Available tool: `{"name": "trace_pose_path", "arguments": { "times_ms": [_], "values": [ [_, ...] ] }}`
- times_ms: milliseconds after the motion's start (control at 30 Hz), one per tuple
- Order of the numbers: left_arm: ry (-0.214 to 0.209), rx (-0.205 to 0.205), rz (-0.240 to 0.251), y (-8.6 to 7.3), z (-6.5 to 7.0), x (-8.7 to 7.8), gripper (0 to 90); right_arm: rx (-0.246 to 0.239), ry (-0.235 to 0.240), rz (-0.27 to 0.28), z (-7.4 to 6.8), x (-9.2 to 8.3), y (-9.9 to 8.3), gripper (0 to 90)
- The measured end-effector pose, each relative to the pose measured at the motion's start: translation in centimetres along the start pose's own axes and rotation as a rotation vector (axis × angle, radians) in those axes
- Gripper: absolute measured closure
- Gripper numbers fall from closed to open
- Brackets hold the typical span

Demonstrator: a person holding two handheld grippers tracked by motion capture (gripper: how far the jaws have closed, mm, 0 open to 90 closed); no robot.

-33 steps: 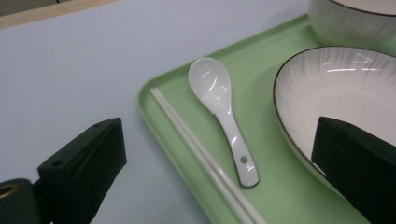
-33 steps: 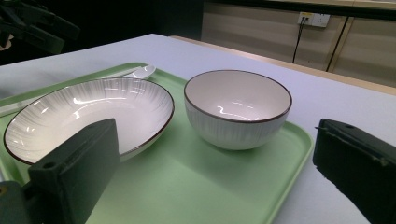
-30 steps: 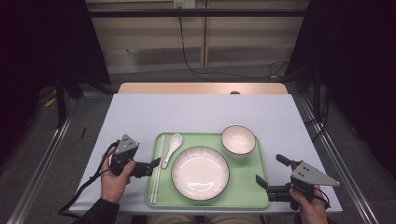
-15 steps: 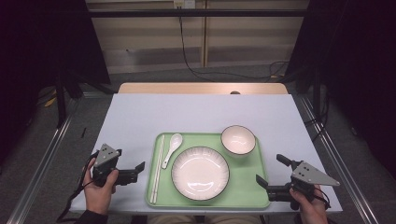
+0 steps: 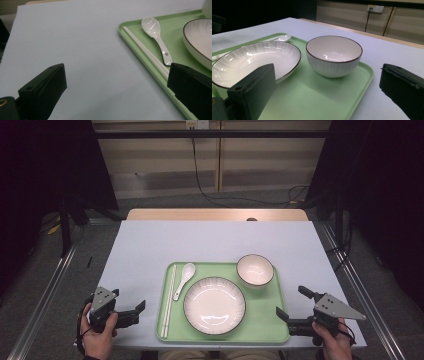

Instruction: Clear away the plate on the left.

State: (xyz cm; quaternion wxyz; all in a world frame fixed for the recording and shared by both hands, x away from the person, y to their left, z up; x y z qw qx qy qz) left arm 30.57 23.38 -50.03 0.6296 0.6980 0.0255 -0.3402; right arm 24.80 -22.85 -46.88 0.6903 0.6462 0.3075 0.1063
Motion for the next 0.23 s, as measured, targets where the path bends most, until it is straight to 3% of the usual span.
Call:
{"name": "trace_pose_path", "arguments": {
  "times_ms": [133, 233],
  "values": [
    [0.02, -0.018, -0.017, -0.68, -0.72, -0.02, 2.0, 0.018, -0.021, -0.012, 0.55, -0.03, -0.26, 0.4],
    [0.012, -0.028, -0.02, -0.76, -0.79, -0.07, 2.0, 0.03, -0.041, -0.021, 0.9, -0.09, -0.42, 0.5]
  ]
}}
Point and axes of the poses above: each handheld gripper's, and its own axes: x roughly forward along the jaws, y roughly out of its top, z roughly to its right, the point moved 9 cm from there along x, roughly forward along the jaws, and after that the axes turned 2 degrees about y, right-handed, at the moved point
